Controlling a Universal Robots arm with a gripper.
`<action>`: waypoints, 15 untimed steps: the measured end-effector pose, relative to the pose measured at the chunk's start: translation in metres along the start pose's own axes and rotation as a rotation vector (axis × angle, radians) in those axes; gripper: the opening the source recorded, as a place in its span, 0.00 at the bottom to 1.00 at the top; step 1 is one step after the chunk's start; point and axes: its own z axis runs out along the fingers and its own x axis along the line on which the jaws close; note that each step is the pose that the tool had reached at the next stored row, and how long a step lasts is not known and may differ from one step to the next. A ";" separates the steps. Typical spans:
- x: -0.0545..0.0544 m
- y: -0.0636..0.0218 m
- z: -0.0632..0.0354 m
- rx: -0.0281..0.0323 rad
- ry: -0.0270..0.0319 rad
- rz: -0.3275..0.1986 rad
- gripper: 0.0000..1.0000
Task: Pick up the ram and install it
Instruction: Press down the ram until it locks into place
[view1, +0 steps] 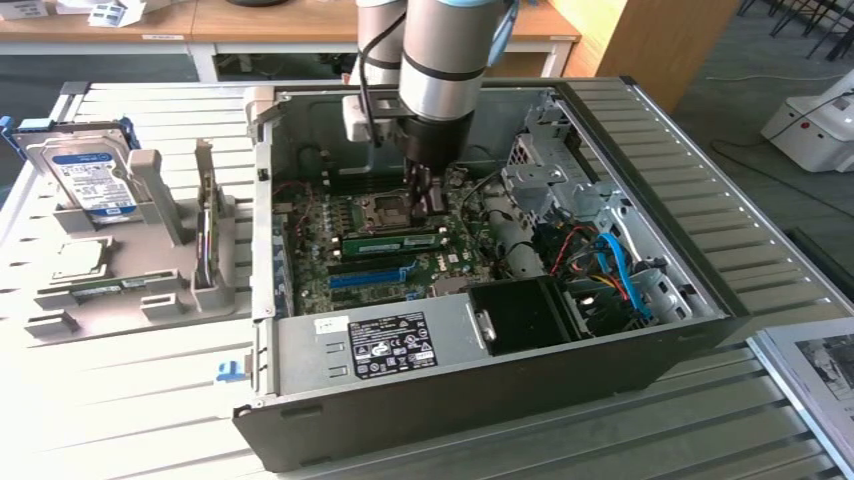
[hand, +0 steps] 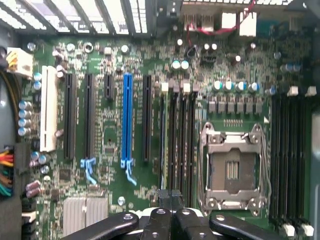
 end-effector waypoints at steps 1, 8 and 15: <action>0.000 0.0025 0.0001 0.0002 -0.0001 0.000 0.10; 0.000 0.0171 0.0003 0.0010 -0.0001 0.000 0.10; 0.000 0.0299 0.0005 0.0021 0.0000 0.000 0.10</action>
